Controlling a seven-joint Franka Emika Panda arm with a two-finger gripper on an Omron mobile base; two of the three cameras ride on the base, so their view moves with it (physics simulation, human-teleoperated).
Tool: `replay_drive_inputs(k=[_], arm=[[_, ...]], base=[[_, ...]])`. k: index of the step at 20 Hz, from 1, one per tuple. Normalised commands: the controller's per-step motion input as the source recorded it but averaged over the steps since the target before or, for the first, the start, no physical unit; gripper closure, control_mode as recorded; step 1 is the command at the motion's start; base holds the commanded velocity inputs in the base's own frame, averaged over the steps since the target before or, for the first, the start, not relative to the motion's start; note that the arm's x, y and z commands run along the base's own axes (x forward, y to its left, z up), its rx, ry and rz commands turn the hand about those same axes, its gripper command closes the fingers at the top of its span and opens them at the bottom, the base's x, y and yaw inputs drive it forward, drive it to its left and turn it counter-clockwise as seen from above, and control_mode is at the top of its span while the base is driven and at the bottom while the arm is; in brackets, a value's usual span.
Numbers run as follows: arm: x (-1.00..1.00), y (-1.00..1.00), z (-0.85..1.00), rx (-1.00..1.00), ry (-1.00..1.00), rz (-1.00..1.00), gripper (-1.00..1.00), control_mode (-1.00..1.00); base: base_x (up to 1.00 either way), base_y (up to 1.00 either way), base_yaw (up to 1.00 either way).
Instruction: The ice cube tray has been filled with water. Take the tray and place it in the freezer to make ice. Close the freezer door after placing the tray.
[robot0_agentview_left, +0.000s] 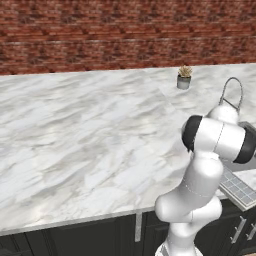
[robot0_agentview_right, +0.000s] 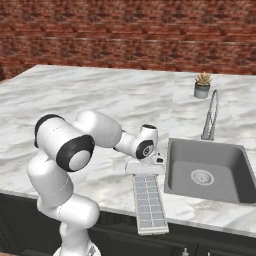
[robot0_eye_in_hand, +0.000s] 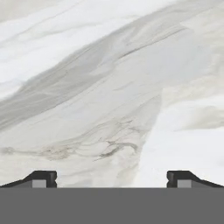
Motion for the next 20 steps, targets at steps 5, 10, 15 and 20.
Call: replay_drive_inputs(k=[5, 10, 15, 20], arm=[[0.17, 0.00, 0.48, 0.00, -0.20, 0.00, -1.00, -1.00], [0.05, 0.00, 0.71, 0.00, -0.30, 0.00, -1.00, -1.00], [-0.33, -0.08, 0.92, 0.01, -0.21, -0.01, -1.00, -1.00], [-0.77, -0.25, 0.81, 0.01, -0.15, -0.13, -1.00, -1.00]], base=[[0.00, 0.00, 0.00], [0.00, 0.00, 0.00], [0.00, 0.00, 0.00], [0.00, 0.00, 0.00]])
